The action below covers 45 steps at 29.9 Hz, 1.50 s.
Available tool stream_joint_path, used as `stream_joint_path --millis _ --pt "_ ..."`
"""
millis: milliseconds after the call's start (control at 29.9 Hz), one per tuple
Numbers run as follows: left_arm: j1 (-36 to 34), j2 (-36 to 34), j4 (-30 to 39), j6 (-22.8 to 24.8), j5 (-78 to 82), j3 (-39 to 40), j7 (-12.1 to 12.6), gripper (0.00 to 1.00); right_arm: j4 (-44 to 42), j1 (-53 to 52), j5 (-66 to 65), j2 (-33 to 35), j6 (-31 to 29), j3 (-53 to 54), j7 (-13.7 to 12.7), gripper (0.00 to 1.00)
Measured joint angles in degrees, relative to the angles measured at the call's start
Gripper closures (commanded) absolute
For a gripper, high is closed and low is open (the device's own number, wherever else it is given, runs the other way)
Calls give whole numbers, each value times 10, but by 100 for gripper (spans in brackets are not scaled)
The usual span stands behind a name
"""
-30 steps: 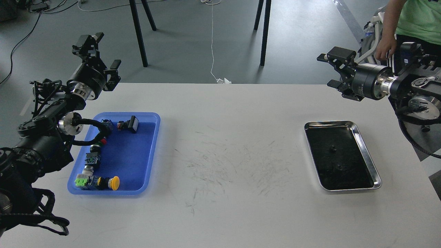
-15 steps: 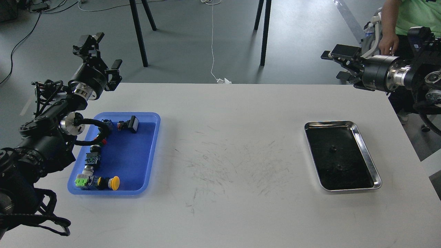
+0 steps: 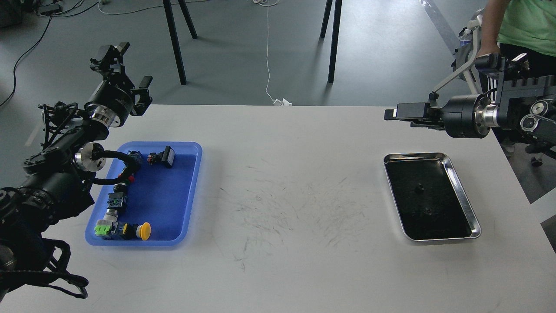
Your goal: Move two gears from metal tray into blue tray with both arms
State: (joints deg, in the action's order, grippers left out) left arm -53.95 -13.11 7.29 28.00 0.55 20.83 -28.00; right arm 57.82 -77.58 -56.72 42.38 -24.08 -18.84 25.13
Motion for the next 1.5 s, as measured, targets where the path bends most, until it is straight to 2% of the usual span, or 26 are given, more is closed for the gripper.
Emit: stream_joint_path --millis 67,167,334,602,836,1504 --pt "1 0 0 0 0 0 0 2 7 -1 -53 9 -13 0 19 3" --pt "1 0 0 0 0 0 0 2 6 1 -115 19 -24 -2 27 3" --pt "1 1 0 0 0 0 0 2 -21 15 -178 23 -27 -12 29 3" --pt "2 2 0 0 0 0 0 2 -47 82 -193 24 -24 -13 29 5" --pt "3 -2 0 0 0 0 0 2 -62 97 -208 16 -21 -13 29 6" --pt "19 1 1 0 -1 1 0 2 -164 103 -228 -92 -21 -43 29 7"
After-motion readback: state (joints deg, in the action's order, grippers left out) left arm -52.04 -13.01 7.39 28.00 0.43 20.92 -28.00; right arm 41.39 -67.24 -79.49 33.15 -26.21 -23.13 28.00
